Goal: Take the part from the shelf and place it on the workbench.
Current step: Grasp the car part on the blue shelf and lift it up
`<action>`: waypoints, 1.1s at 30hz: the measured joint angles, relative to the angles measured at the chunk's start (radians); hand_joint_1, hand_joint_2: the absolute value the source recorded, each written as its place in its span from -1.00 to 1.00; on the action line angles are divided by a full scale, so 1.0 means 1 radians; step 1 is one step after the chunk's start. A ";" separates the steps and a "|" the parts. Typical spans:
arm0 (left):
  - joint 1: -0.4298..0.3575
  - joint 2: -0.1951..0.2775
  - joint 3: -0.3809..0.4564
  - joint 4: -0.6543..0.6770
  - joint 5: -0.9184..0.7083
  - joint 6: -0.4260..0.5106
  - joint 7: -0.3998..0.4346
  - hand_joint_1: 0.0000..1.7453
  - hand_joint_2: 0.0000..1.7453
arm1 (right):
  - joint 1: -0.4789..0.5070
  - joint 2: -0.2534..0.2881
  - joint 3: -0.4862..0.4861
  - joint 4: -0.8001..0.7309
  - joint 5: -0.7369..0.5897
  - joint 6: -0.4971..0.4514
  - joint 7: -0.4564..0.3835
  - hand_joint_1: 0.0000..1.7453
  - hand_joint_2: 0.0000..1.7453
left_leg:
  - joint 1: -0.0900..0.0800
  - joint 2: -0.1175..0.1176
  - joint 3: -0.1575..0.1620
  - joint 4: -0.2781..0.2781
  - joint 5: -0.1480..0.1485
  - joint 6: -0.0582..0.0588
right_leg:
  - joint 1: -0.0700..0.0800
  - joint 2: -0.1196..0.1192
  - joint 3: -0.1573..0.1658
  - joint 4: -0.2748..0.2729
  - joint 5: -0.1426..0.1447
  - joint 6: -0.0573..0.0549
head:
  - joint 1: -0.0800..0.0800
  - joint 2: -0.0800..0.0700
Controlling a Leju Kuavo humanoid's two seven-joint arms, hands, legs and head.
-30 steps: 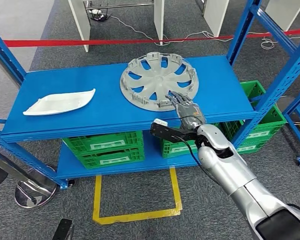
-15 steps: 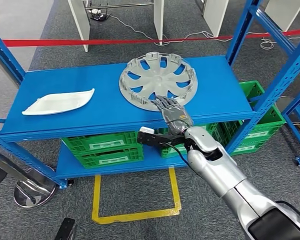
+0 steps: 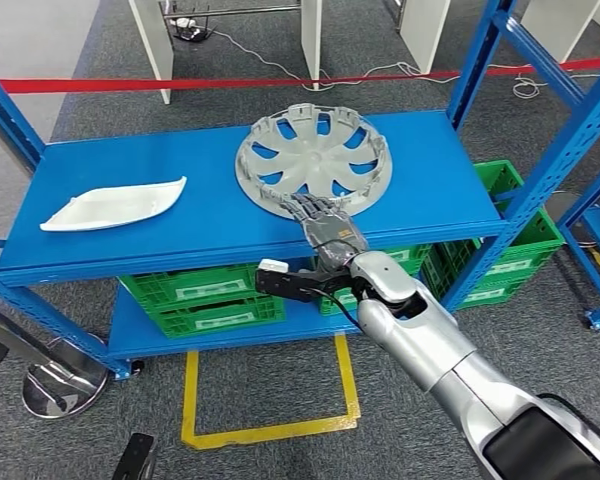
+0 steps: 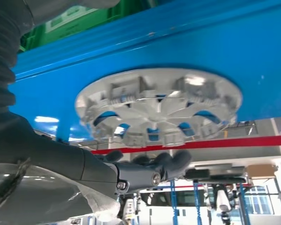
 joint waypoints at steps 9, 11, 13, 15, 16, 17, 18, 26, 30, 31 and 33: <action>-0.001 0.000 -0.002 0.000 0.000 0.000 0.000 -1.00 -1.00 | -0.005 0.000 0.009 0.016 0.001 0.001 0.000 -1.00 1.00 | 0.004 0.001 0.006 -0.013 0.006 0.031 | -0.001 -0.003 -0.133 0.260 -0.102 0.024 | 0.004 0.000; -0.001 -0.001 -0.002 0.000 0.000 0.001 0.000 -1.00 -1.00 | -0.008 0.002 0.012 0.019 0.003 0.000 -0.001 -1.00 1.00 | 0.003 0.000 0.008 -0.011 0.003 0.029 | -0.001 -0.003 -0.081 0.148 -0.036 0.018 | 0.004 0.000; -0.003 -0.002 -0.002 0.000 -0.003 0.002 0.001 -1.00 -1.00 | -0.013 0.009 0.017 0.021 0.010 -0.002 -0.005 -1.00 1.00 | 0.001 0.000 0.006 -0.007 0.000 0.023 | 0.002 -0.004 -0.020 0.034 0.003 0.010 | 0.004 0.000; -0.005 -0.004 -0.003 0.000 -0.007 -0.001 0.002 -1.00 -1.00 | -0.016 0.022 0.026 0.024 0.018 -0.005 -0.012 -1.00 1.00 | -0.001 0.001 0.001 -0.005 0.000 0.013 | 0.007 -0.002 -0.002 0.002 0.001 0.003 | 0.003 0.000; -0.006 -0.005 -0.004 0.000 -0.008 -0.005 0.003 -1.00 -1.00 | -0.017 0.030 0.031 0.026 0.022 -0.006 -0.016 -1.00 1.00 | -0.001 0.001 0.000 -0.005 0.000 0.008 | 0.007 -0.001 -0.003 -0.002 0.001 0.000 | 0.002 0.000; -0.007 -0.006 -0.004 0.000 -0.008 -0.008 0.003 -1.00 -1.00 | -0.019 0.039 0.037 0.027 0.025 -0.006 -0.018 -1.00 1.00 | 0.000 0.001 0.000 -0.003 -0.003 0.002 | 0.005 0.000 -0.002 -0.004 0.002 -0.005 | 0.002 0.000; -0.009 -0.006 -0.006 -0.001 -0.008 -0.011 0.002 -1.00 -1.00 | -0.022 0.048 0.043 0.028 0.027 -0.006 -0.019 -1.00 1.00 | 0.001 0.001 -0.004 0.007 -0.012 -0.004 | 0.003 0.000 0.000 -0.006 0.002 -0.010 | 0.002 0.000; -0.025 -0.010 -0.011 -0.001 0.004 -0.023 -0.006 -1.00 -1.00 | -0.060 0.089 0.095 0.028 0.038 0.024 -0.007 -1.00 1.00 | 0.009 0.001 -0.094 0.192 -0.050 -0.023 | -0.002 0.001 0.025 -0.011 -0.014 -0.023 | -0.004 0.000; -0.033 -0.012 -0.014 -0.003 0.007 -0.026 -0.012 -1.00 -1.00 | -0.075 0.075 0.099 0.029 0.046 0.017 0.008 -1.00 1.00 | 0.004 0.000 -0.005 0.004 0.007 -0.004 | 0.003 0.003 0.038 -0.012 -0.026 -0.005 | -0.003 0.000; -0.034 -0.013 -0.016 -0.003 0.008 -0.027 -0.013 -1.00 -1.00 | -0.076 0.069 0.099 0.029 0.048 0.014 0.012 -1.00 1.00 | 0.003 0.000 -0.003 -0.004 0.000 0.003 | 0.005 0.003 0.037 -0.010 -0.026 0.001 | -0.003 0.000; -0.034 -0.015 -0.022 -0.003 0.010 -0.029 -0.016 -1.00 -1.00 | -0.077 0.058 0.094 0.031 0.052 0.009 0.017 -1.00 1.00 | 0.006 -0.001 0.007 -0.010 -0.008 0.017 | 0.004 0.001 0.034 0.003 -0.030 0.012 | -0.001 0.000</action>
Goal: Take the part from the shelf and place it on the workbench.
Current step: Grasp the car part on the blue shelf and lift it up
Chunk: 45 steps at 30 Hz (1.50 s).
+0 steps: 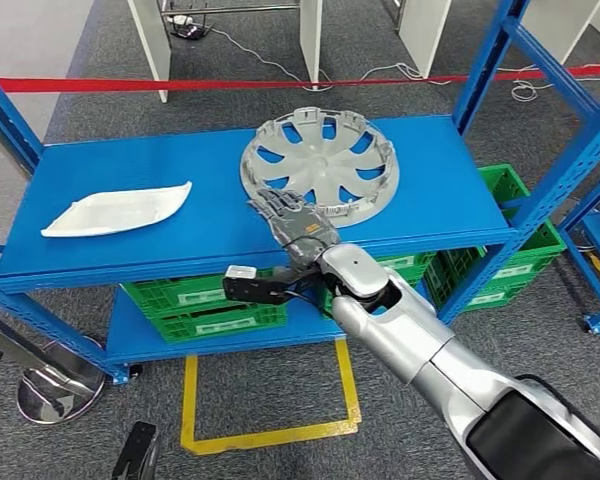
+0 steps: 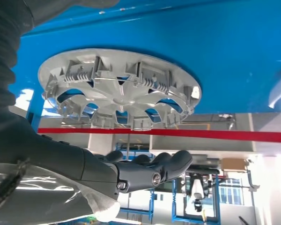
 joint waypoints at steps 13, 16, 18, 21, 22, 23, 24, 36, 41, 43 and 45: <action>0.003 -0.003 -0.016 0.000 0.006 0.009 0.004 -1.00 -1.00 | 0.001 -0.033 -0.017 0.002 0.012 -0.004 0.010 -1.00 1.00 | -0.009 -0.004 0.125 -0.004 -0.104 0.000 | 0.015 -0.002 -0.138 0.012 0.113 -0.027 | -0.001 0.000; 0.002 -0.002 -0.020 -0.001 0.006 0.010 0.005 -1.00 -1.00 | 0.001 -0.037 -0.025 0.001 0.022 -0.002 0.020 -1.00 1.00 | -0.010 -0.003 0.110 0.047 -0.091 -0.016 | 0.008 -0.001 -0.111 0.003 0.101 -0.042 | -0.002 0.000; 0.002 -0.001 -0.022 -0.002 0.007 0.010 0.005 -1.00 -1.00 | 0.001 -0.038 -0.025 0.004 0.032 0.002 0.027 -1.00 1.00 | -0.007 -0.002 0.043 0.158 -0.097 -0.027 | 0.003 -0.001 -0.087 -0.006 0.087 -0.050 | -0.006 0.000; 0.004 -0.002 -0.023 -0.002 0.010 0.010 0.005 -1.00 -1.00 | 0.002 -0.039 -0.025 0.015 0.041 0.010 0.041 -1.00 1.00 | 0.001 -0.002 -0.066 0.283 -0.180 -0.041 | 0.001 0.002 -0.057 -0.008 0.060 -0.050 | -0.007 0.000; 0.005 -0.002 -0.024 -0.002 0.012 0.010 0.006 -1.00 -1.00 | 0.003 -0.040 -0.026 0.022 0.043 0.013 0.047 -1.00 1.00 | 0.002 -0.002 -0.082 0.278 -0.184 -0.043 | 0.001 0.003 -0.044 -0.008 0.051 -0.047 | -0.007 0.000; 0.005 -0.002 -0.024 -0.002 0.014 0.013 0.010 -1.00 -1.00 | 0.002 -0.040 -0.027 0.030 0.045 0.018 0.054 -1.00 1.00 | 0.003 -0.002 -0.086 0.245 -0.159 -0.044 | 0.001 0.004 -0.030 -0.008 0.041 -0.045 | -0.007 0.000; 0.005 -0.002 -0.025 -0.002 0.015 0.017 0.017 -1.00 -1.00 | 0.001 -0.040 -0.027 0.039 0.048 0.025 0.059 -1.00 1.00 | 0.004 -0.001 -0.081 0.190 -0.108 -0.044 | 0.000 0.004 -0.017 -0.008 0.032 -0.042 | -0.007 0.000; 0.013 0.001 -0.031 -0.001 0.025 0.047 0.076 -1.00 -1.00 | -0.088 -0.049 -0.042 0.186 -0.011 0.215 0.074 -1.00 1.00 | 0.001 -0.002 -0.048 0.004 0.053 0.016 | -0.001 -0.001 -0.151 0.264 -0.111 0.005 | -0.001 0.000; 0.018 0.001 -0.031 -0.001 0.026 0.049 0.076 -1.00 -1.00 | -0.109 -0.055 -0.042 0.214 -0.025 0.240 0.067 -1.00 1.00 | -0.001 -0.006 -0.033 0.008 0.039 0.009 | -0.001 -0.003 -0.096 0.081 0.031 -0.004 | -0.001 0.000; 0.018 0.001 -0.031 -0.001 0.026 0.054 0.077 -1.00 -1.00 | -0.121 -0.057 -0.039 0.221 -0.043 0.264 0.058 -1.00 1.00 | -0.004 -0.006 -0.036 0.011 0.036 0.000 | 0.001 -0.003 -0.059 0.006 0.050 -0.010 | -0.003 0.000; 0.019 0.002 -0.031 -0.001 0.026 0.061 0.079 -1.00 -1.00 | -0.131 -0.060 -0.035 0.232 -0.075 0.299 0.042 -1.00 1.00 | -0.005 -0.006 -0.037 0.011 0.038 -0.009 | 0.003 -0.001 -0.054 0.000 0.046 -0.017 | -0.003 0.000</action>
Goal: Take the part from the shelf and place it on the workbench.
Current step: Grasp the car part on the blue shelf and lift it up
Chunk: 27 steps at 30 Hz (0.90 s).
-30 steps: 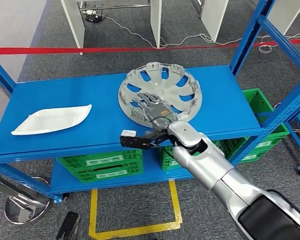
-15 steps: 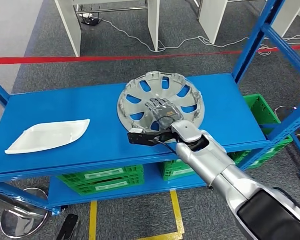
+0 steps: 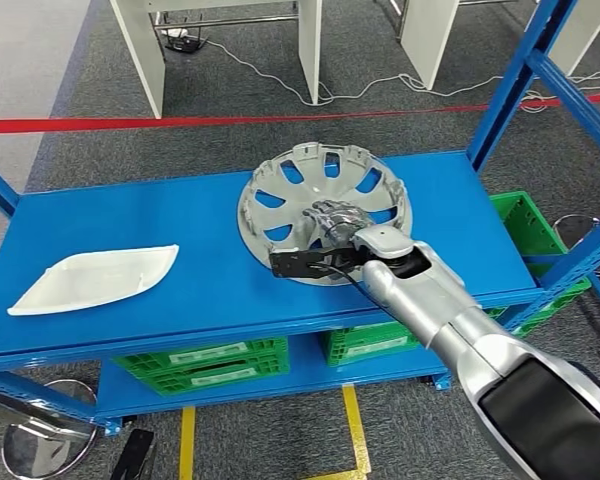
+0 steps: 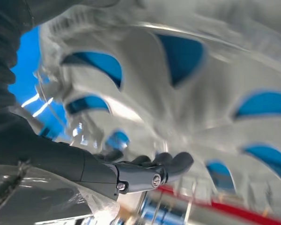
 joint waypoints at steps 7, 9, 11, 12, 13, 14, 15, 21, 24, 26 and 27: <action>0.008 0.003 -0.001 0.000 -0.009 0.019 0.010 -1.00 -1.00 | -0.031 -0.005 0.026 0.058 -0.107 0.055 -0.006 -1.00 1.00 | 0.007 0.003 -0.114 0.277 -0.137 -0.030 | -0.007 -0.003 0.012 -0.008 0.002 -0.021 | -0.009 0.000; 0.011 0.002 -0.002 0.000 -0.013 0.022 0.012 -1.00 -1.00 | -0.027 -0.005 0.033 0.078 -0.120 0.045 0.011 -1.00 1.00 | 0.007 0.003 -0.100 0.249 -0.102 -0.028 | -0.007 -0.002 0.014 -0.008 0.001 -0.020 | -0.009 0.000; 0.012 0.002 -0.004 0.000 -0.014 0.027 0.012 -1.00 -1.00 | -0.026 -0.005 0.041 0.096 -0.129 0.042 0.020 -1.00 1.00 | 0.006 0.003 -0.035 0.112 -0.034 -0.019 | -0.006 -0.001 0.017 -0.007 -0.001 -0.017 | -0.009 0.000; 0.012 0.002 -0.005 0.000 -0.015 0.029 0.012 -1.00 -1.00 | -0.028 -0.005 0.046 0.105 -0.134 0.046 0.021 -1.00 1.00 | 0.004 0.003 -0.006 0.051 -0.014 -0.014 | -0.005 0.000 0.017 -0.006 -0.001 -0.014 | -0.009 0.000; 0.011 0.002 -0.006 0.000 -0.015 0.030 0.012 -1.00 -1.00 | -0.029 -0.005 0.051 0.114 -0.140 0.055 0.019 -1.00 1.00 | 0.002 0.002 0.010 0.014 -0.006 -0.009 | -0.004 0.000 0.015 -0.006 -0.001 -0.010 | -0.009 0.000; 0.011 0.002 -0.007 0.000 -0.015 0.032 0.012 -1.00 -1.00 | -0.031 -0.005 0.055 0.122 -0.145 0.066 0.016 -1.00 1.00 | 0.000 0.002 0.016 0.001 -0.009 -0.005 | -0.003 0.000 0.013 -0.007 0.000 -0.005 | -0.008 0.000; 0.011 0.002 -0.007 0.000 -0.015 0.033 0.012 -1.00 -1.00 | -0.032 -0.005 0.060 0.129 -0.151 0.079 0.013 -1.00 1.00 | -0.001 0.002 0.016 -0.004 -0.009 -0.001 | -0.002 0.000 0.013 -0.008 0.001 0.000 | -0.008 0.000; 0.009 -0.002 -0.008 0.000 -0.014 0.039 0.012 -1.00 -1.00 | -0.055 -0.005 0.083 0.150 -0.169 0.128 0.009 -1.00 1.00 | 0.007 0.006 0.023 -0.018 0.001 0.022 | -0.007 -0.002 -0.091 0.206 -0.109 0.026 | -0.002 0.000; 0.009 -0.005 -0.009 0.000 -0.014 0.039 0.011 -1.00 -1.00 | -0.059 -0.005 0.098 0.159 -0.177 0.140 0.003 -0.09 1.00 | 0.007 0.006 0.024 -0.017 0.001 0.021 | -0.009 -0.003 -0.125 0.267 -0.102 0.030 | -0.001 0.000; 0.007 -0.008 -0.009 0.000 -0.013 0.040 0.010 -1.00 -1.00 | -0.067 -0.004 0.108 0.161 -0.190 0.148 -0.008 0.91 1.00 | 0.007 0.005 0.026 -0.014 -0.002 0.017 | -0.010 -0.006 -0.063 0.136 -0.035 0.028 | -0.001 0.000; 0.005 -0.008 -0.010 0.000 -0.012 0.040 0.009 -1.00 -1.00 | -0.070 -0.004 0.113 0.162 -0.200 0.152 -0.012 1.00 1.00 | 0.005 0.004 0.024 -0.010 -0.005 0.013 | -0.009 -0.007 -0.027 0.068 -0.013 0.025 | -0.001 0.000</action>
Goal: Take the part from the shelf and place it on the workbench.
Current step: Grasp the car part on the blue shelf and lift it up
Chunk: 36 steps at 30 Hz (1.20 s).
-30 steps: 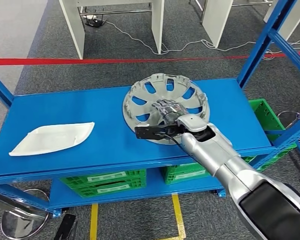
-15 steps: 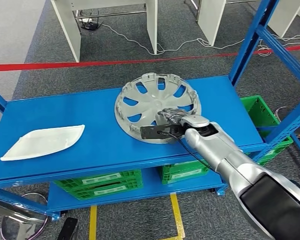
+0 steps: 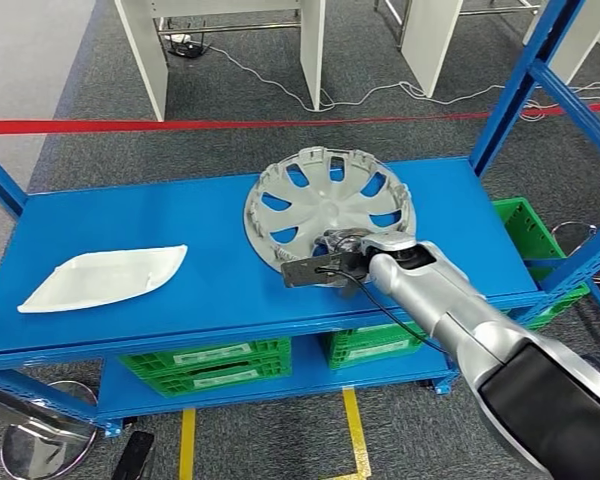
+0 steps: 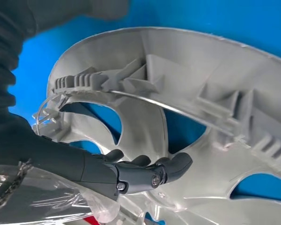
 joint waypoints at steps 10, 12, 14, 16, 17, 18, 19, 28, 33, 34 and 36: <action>-0.002 -0.001 -0.006 0.000 0.002 0.005 -0.004 -1.00 -1.00 | -0.012 0.015 0.045 0.000 -0.057 0.014 -0.014 1.00 1.00 | 0.001 0.002 -0.108 0.257 -0.139 -0.042 | 0.001 0.002 0.042 -0.072 0.012 -0.046 | -0.006 0.000; 0.000 -0.003 -0.006 0.000 0.002 0.005 -0.004 -1.00 -1.00 | -0.011 0.015 0.051 0.000 -0.057 0.014 -0.014 1.00 1.00 | 0.001 0.002 -0.121 0.296 -0.137 -0.040 | 0.003 0.001 0.044 -0.072 0.012 -0.047 | -0.006 0.000; 0.000 -0.003 -0.006 0.000 0.002 0.005 -0.007 -1.00 -1.00 | -0.012 0.016 0.057 0.000 -0.058 0.009 -0.014 1.00 1.00 | 0.000 0.002 -0.067 0.185 -0.068 -0.031 | 0.004 0.002 0.048 -0.072 0.011 -0.046 | -0.006 0.000; -0.002 -0.001 -0.006 0.000 0.003 0.004 -0.016 -1.00 -1.00 | -0.013 0.017 0.061 -0.001 -0.062 -0.002 -0.015 1.00 1.00 | -0.004 0.001 -0.006 0.055 -0.020 -0.020 | 0.007 0.003 0.047 -0.070 0.011 -0.042 | -0.005 0.000; -0.002 -0.001 -0.006 0.000 0.005 0.001 -0.021 -1.00 -1.00 | -0.013 0.018 0.063 -0.001 -0.065 -0.008 -0.015 1.00 1.00 | -0.007 0.001 0.007 0.021 -0.014 -0.016 | 0.008 0.002 0.044 -0.070 0.011 -0.038 | -0.005 0.000; -0.002 -0.001 -0.006 0.000 0.007 -0.002 -0.026 -1.00 -1.00 | -0.013 0.018 0.065 -0.002 -0.068 -0.014 -0.014 1.00 1.00 | -0.009 0.001 0.010 0.010 -0.017 -0.014 | 0.009 0.002 0.041 -0.070 0.012 -0.034 | -0.005 0.000; -0.001 -0.001 -0.006 0.000 0.009 -0.006 -0.031 -1.00 -1.00 | -0.013 0.018 0.067 -0.003 -0.072 -0.020 -0.013 1.00 1.00 | -0.009 0.001 0.010 0.005 -0.017 -0.012 | 0.009 0.002 0.040 -0.070 0.014 -0.028 | -0.005 0.000; 0.005 0.003 -0.006 0.000 0.022 -0.030 -0.047 -1.00 0.50 | -0.001 0.013 0.079 -0.007 -0.104 -0.057 -0.012 1.00 1.00 | 0.000 0.004 0.015 -0.008 -0.007 0.007 | 0.001 0.000 -0.095 0.195 -0.089 0.001 | 0.006 0.000; 0.012 0.014 -0.005 0.000 0.064 -0.139 -0.104 -1.00 1.00 | 0.000 0.010 0.082 -0.021 -0.127 -0.082 -0.026 1.00 1.00 | -0.003 0.002 0.011 0.004 -0.018 -0.012 | 0.002 -0.002 0.033 -0.064 0.010 -0.011 | 0.005 0.000; 0.014 0.016 -0.004 0.000 0.071 -0.159 -0.117 -1.00 1.00 | 0.001 0.009 0.083 -0.025 -0.131 -0.089 -0.029 1.00 1.00 | -0.004 0.002 0.010 0.004 -0.017 -0.017 | 0.004 -0.001 0.036 -0.066 0.008 -0.017 | 0.005 0.000; 0.019 0.022 -0.003 0.000 0.081 -0.185 -0.137 -1.00 1.00 | 0.005 0.008 0.084 -0.033 -0.138 -0.106 -0.032 1.00 1.00 | -0.003 0.002 0.010 0.008 -0.023 -0.027 | 0.002 -0.001 0.038 -0.067 0.009 -0.029 | 0.005 0.000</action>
